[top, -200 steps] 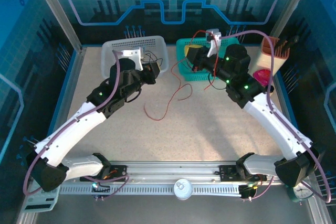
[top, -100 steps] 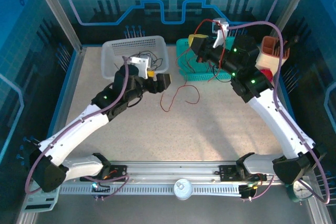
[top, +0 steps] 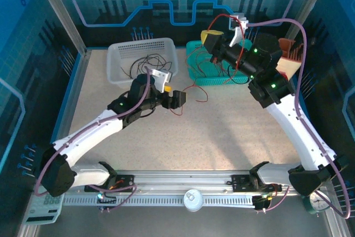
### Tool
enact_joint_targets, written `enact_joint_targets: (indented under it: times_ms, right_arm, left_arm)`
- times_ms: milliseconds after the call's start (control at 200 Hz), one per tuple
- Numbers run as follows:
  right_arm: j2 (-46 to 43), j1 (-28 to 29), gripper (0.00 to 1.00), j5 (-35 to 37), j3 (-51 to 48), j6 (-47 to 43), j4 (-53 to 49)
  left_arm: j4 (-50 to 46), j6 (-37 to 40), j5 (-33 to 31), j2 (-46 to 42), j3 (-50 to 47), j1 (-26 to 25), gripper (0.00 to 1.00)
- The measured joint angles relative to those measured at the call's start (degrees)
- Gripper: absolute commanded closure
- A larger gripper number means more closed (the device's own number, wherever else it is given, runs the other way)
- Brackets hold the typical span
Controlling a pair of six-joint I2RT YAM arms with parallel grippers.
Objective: Untangle the cables
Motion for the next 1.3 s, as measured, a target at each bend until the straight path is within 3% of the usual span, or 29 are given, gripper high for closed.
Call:
enact_joint_targets:
  times_ms: [195,305,415,715,995,1300]
  right_arm:
    - [-0.8,0.0,1.0,-0.9,0.0,0.2,0.1]
    - [-1.2,0.0,1.0,-1.0,0.0,0.5,0.1]
    - [-1.6,0.0,1.0,-1.1,0.0,0.7,0.1]
    - [-2.1,0.0,1.0,-1.2,-0.8,0.7,0.1]
    - [-3.5,-2.3,1.0,1.8,-2.2,-1.7,-0.9]
    - [-4.4,-8.3,1.0,11.6,-6.0,-3.9,-4.0]
  left_arm:
    - [1.5,2.6,2.4,4.8,0.0,0.0,0.12]
    - [2.5,3.5,3.4,7.9,0.1,0.0,0.22]
    - [3.7,4.4,4.1,10.8,0.4,0.0,0.39]
    - [9.8,2.5,5.3,13.4,0.8,0.0,1.0]
    - [10.5,1.6,3.2,9.8,0.8,0.0,1.0]
    - [5.8,1.6,-9.4,-5.9,0.6,2.1,1.0]
